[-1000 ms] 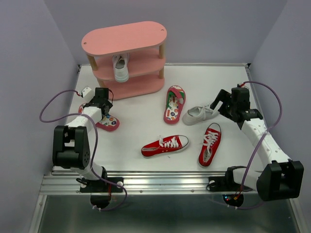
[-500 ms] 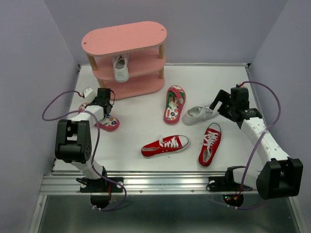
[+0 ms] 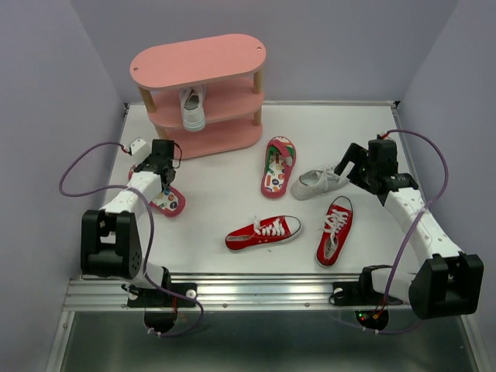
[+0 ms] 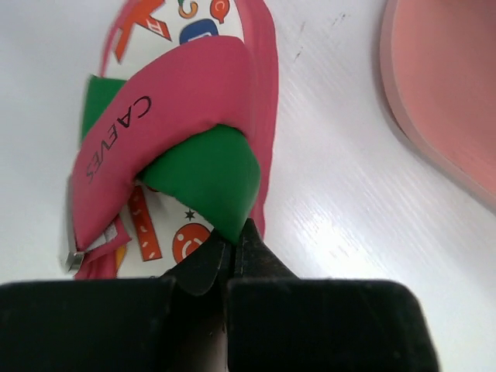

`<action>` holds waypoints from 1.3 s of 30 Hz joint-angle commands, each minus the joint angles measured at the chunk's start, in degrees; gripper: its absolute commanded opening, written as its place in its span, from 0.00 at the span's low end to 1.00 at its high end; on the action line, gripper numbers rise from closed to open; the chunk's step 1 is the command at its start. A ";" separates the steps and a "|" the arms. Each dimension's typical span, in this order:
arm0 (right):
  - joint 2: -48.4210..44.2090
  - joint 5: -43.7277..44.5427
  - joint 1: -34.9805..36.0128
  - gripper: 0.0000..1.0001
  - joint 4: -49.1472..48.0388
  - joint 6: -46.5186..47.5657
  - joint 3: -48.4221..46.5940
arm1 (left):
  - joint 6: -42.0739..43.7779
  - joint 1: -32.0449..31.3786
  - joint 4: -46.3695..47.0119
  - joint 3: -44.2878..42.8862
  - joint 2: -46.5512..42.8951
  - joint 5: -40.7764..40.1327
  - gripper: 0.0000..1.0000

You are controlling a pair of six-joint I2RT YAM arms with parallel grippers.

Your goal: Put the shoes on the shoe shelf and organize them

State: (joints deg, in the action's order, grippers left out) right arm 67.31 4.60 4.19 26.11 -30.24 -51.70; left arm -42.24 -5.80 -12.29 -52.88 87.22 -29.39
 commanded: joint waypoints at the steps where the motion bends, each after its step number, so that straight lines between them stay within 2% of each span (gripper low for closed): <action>1: -1.39 -0.12 -0.05 1.00 -2.38 0.71 -1.12 | 3.65 -0.61 -7.64 -1.34 -12.50 -1.64 0.00; 9: -0.51 -1.08 -0.05 1.00 -3.34 0.71 -1.12 | 12.08 -0.79 -22.41 -5.73 -28.05 -2.34 0.00; 16: -0.51 -1.44 -0.05 1.00 -3.70 0.88 -1.30 | 20.87 -0.79 -29.10 -18.55 -30.62 -1.29 0.00; 25: -1.39 -1.35 -0.05 1.00 -3.61 0.80 -1.03 | 37.82 -1.75 -29.46 -45.80 -21.66 7.76 0.00; 34: -1.21 -0.65 -0.05 1.00 -2.99 0.71 -1.65 | 46.62 -9.48 -24.27 -69.36 -8.13 8.65 0.00; 39: -0.60 -0.38 -0.05 1.00 -2.73 0.62 -2.35 | 48.92 -10.37 -24.36 -82.89 1.89 11.01 0.00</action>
State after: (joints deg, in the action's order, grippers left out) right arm 67.29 3.99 4.19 25.10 -30.22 -51.70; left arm 1.74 -15.68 -42.70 -127.31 85.80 -20.21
